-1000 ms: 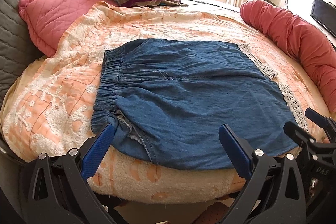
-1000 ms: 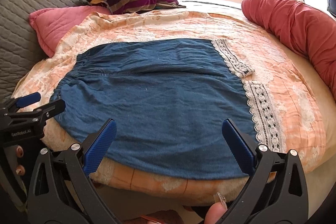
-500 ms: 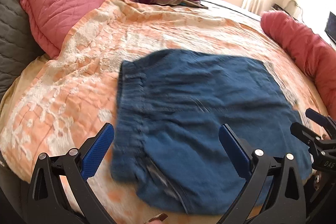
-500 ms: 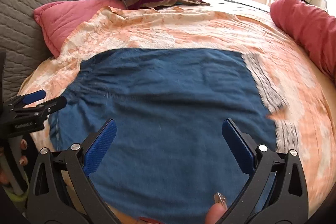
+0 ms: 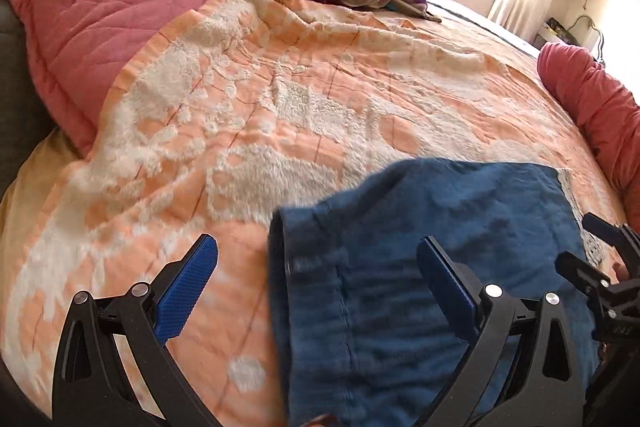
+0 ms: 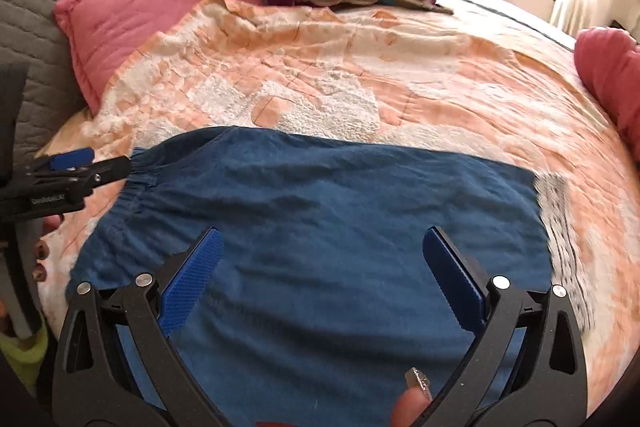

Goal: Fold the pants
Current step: 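Grasp the elastic waistband with the left gripper and lift it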

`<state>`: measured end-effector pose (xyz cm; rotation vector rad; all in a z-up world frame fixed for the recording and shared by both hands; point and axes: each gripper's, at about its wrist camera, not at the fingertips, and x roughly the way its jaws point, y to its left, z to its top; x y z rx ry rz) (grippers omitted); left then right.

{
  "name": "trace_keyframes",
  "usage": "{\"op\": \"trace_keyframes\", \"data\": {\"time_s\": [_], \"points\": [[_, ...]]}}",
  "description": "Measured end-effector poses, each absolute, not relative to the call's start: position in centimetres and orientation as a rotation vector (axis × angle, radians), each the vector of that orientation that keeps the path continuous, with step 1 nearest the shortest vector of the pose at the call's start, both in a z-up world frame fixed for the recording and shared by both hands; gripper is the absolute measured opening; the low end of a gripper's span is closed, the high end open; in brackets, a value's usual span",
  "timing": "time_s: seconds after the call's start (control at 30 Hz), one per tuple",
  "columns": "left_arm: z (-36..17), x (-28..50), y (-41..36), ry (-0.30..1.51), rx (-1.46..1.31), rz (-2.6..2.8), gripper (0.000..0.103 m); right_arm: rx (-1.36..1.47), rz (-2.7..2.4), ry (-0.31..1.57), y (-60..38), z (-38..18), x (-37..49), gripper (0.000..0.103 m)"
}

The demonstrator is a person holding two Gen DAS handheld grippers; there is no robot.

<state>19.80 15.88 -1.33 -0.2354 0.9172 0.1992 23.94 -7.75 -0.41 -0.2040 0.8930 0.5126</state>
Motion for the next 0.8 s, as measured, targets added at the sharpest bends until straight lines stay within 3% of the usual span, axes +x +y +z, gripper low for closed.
{"op": "trace_keyframes", "data": {"time_s": [0.43, 0.5, 0.53, 0.57, 0.6, 0.8], "points": [[-4.9, 23.2, 17.8, 0.967, -0.235, 0.187, 0.098, -0.306, 0.607, 0.953, -3.5, -2.7, 32.0, 0.095], [-4.9, 23.3, 17.9, 0.955, -0.222, 0.183, 0.095, -0.342, 0.625, 0.983, -2.5, -3.5, 33.1, 0.095], [-4.8, 23.3, 17.8, 0.949, -0.209, 0.180, 0.088, -0.345, 0.623, 0.994, -2.2, -3.9, 33.7, 0.095], [-4.8, 23.4, 17.6, 0.943, -0.191, 0.169, 0.061, -0.347, 0.622, 0.998, -2.0, -4.1, 34.1, 0.095], [-5.0, 23.6, 17.5, 0.949, -0.198, 0.133, 0.043, -0.356, 0.621, 0.999, -1.8, -4.3, 34.4, 0.095], [-3.5, 22.5, 17.2, 0.883, -0.211, 0.055, 0.033, -0.468, 0.680, 0.950, -0.3, -4.7, 34.5, 0.095]]}}
